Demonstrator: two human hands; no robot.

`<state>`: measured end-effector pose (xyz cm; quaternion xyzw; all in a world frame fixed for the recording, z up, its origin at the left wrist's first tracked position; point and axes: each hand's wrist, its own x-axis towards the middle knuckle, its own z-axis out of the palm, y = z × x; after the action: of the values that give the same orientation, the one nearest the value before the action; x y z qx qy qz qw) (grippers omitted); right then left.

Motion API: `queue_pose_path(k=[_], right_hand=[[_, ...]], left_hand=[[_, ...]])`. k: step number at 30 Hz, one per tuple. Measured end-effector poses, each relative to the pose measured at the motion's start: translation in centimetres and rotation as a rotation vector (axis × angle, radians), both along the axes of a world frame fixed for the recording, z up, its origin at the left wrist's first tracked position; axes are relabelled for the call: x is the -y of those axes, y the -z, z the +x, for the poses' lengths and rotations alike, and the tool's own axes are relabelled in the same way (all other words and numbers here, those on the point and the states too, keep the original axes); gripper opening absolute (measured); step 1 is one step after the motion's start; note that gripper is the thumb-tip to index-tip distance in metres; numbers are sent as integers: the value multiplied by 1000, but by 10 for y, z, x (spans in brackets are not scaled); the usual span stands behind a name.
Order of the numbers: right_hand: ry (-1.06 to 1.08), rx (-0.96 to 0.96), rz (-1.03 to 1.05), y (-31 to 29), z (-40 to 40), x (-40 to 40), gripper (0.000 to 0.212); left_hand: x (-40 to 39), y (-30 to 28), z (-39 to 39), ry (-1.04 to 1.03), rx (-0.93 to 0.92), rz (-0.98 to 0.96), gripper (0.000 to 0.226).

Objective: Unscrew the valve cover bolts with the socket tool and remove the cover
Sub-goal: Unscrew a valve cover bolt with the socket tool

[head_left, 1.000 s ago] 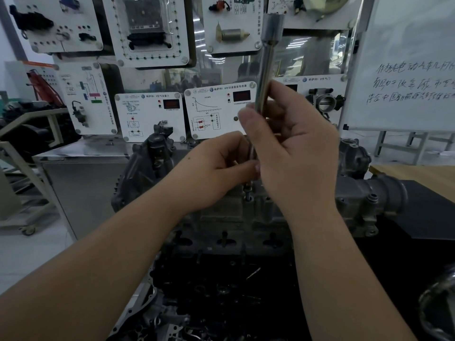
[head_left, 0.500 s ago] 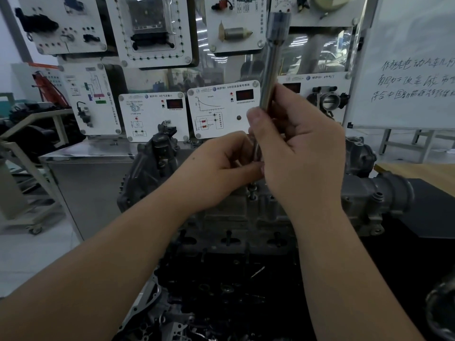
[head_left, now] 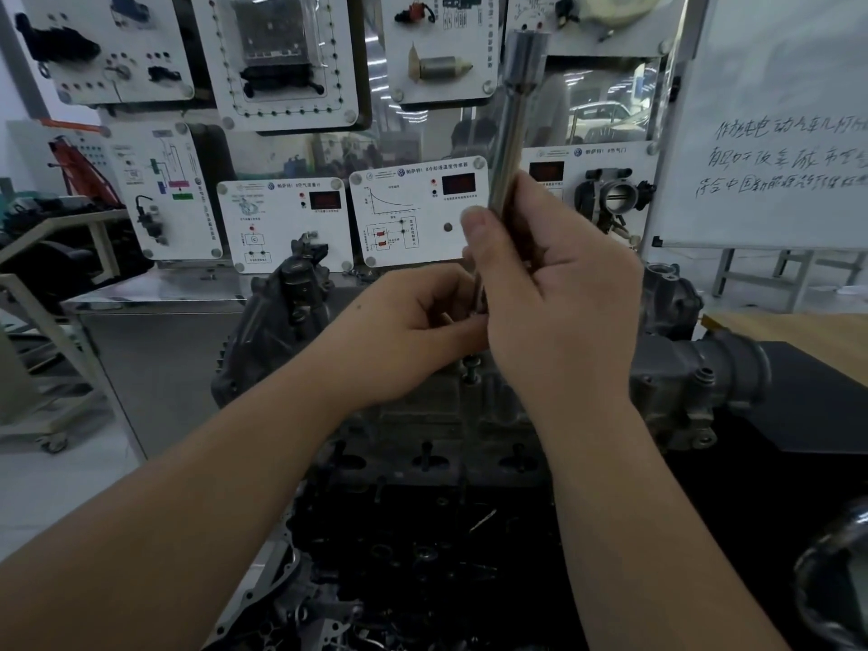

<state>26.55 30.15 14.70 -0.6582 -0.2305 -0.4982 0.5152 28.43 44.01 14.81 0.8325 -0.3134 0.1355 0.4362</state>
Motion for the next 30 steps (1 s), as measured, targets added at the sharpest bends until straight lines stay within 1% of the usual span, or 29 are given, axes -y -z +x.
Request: queue_pose_path(k=[4, 7, 9, 11, 12, 16, 18, 19, 21, 23, 25, 30], right_hand=[[-86, -55, 15, 1, 0, 1, 21], [-120, -56, -14, -2, -2, 1, 27], [-142, -60, -23, -3, -2, 1, 22], [-73, -42, -34, -3, -2, 1, 14], [-25, -33, -45, -3, -2, 1, 14], [-7, -38, -88, -3, -5, -2, 23], [-12, -51, -88, -3, -5, -2, 32], [-31, -60, -76, -4, -5, -1, 36], [-63, -79, -64, -5, -5, 1, 41], [-46, -70, -77, -6, -4, 3, 34], [3, -37, -89, -5, -4, 2, 26], [-33, -73, -55, -2, -3, 4, 27]], left_hand=[[-3, -2, -1, 22, -5, 8, 35], [-3, -2, -1, 4, 10, -3, 25], [-1, -1, 0, -17, -1, -3, 30], [1, -1, 1, -21, -16, -12, 35], [1, -1, 0, -19, -15, -16, 36], [-2, -1, -2, 5, 20, 0, 37], [-3, -2, -2, 15, 14, 7, 46], [-2, -2, -1, 14, 17, 9, 47], [0, -1, 0, 6, 31, 15, 39], [1, -1, 1, -9, 48, 10, 33], [1, 0, 1, -22, 51, 12, 34], [-2, -1, 1, -7, 2, 73, 41]])
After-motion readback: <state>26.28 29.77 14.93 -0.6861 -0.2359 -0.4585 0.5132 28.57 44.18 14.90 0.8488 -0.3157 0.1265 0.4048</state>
